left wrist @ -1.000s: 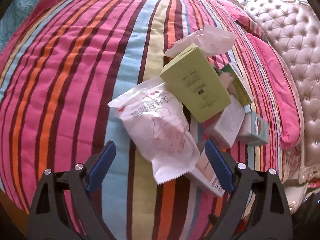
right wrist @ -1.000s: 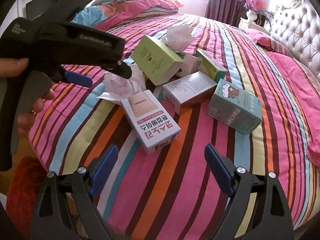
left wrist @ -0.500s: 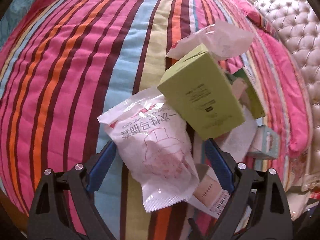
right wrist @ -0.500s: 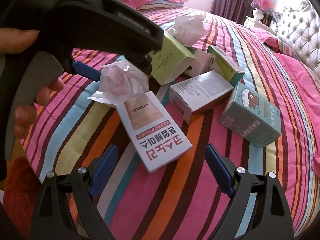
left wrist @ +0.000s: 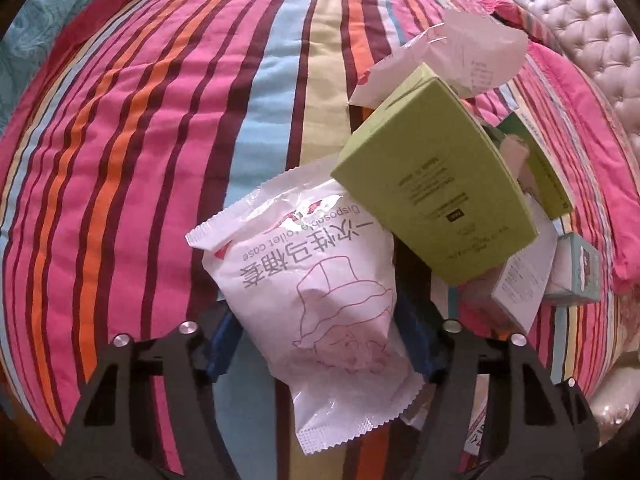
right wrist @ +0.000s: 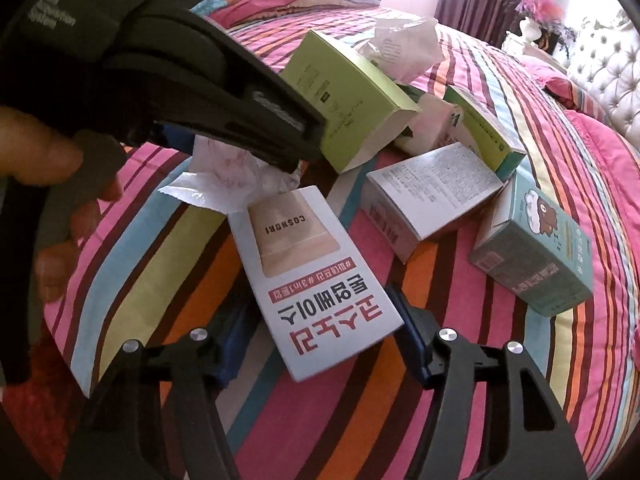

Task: Collect trash
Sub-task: 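Grasp the white toilet-case bag with the left tool while the right tool grasps the white red-lettered box, then carry the white bag and white box down over the wastebasket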

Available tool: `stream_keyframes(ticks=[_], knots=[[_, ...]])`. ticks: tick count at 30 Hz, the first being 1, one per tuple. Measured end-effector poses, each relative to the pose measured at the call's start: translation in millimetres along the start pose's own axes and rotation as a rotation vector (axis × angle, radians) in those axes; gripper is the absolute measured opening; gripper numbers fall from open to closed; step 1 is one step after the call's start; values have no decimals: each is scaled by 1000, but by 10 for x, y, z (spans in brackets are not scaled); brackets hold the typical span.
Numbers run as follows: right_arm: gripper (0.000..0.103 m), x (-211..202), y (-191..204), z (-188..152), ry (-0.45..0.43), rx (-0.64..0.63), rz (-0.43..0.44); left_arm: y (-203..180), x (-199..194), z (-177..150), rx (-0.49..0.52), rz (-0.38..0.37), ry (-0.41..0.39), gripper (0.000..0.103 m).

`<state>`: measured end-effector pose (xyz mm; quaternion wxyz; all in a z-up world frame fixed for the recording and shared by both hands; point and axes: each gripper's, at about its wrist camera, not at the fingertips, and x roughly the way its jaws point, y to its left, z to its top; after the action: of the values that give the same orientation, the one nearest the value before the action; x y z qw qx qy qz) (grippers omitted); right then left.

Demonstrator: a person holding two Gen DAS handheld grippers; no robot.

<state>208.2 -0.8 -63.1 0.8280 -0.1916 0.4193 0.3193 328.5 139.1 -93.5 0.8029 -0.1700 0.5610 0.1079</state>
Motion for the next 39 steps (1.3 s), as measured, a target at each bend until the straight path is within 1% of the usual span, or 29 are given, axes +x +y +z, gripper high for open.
stream_keyframes(ticks=[4,7,14,19,21,24,27,31,34,39], knots=[[59,-104,-7,-110,-9,9,-13,78,-95,-129,47,-12,-30,65],[59,-210,-50,-183,-18,37,-26,144,-198,-304,83,-22,-58,65],[59,-566,-149,-378,-63,121,-34,325,-445,-699,106,-53,-99,65],[59,-686,-270,-450,-84,171,-33,459,-711,-1129,130,-87,-139,65],[59,-731,-291,-506,-87,200,-19,474,-804,-1305,136,-104,-148,65],[59,-827,-274,-619,-93,222,-11,480,-912,-1513,153,-117,-157,65],[59,-932,-214,-710,-98,225,-5,451,-1041,-1764,197,-126,-165,65],[59,-1043,-132,-821,-98,218,-7,385,-1138,-2064,238,-146,-160,65],[59,-1117,-68,-927,-97,211,-11,342,-1139,-2280,268,-136,-153,65],[59,-1248,0,-1138,-90,218,-12,316,-1072,-2679,288,-158,-95,65]])
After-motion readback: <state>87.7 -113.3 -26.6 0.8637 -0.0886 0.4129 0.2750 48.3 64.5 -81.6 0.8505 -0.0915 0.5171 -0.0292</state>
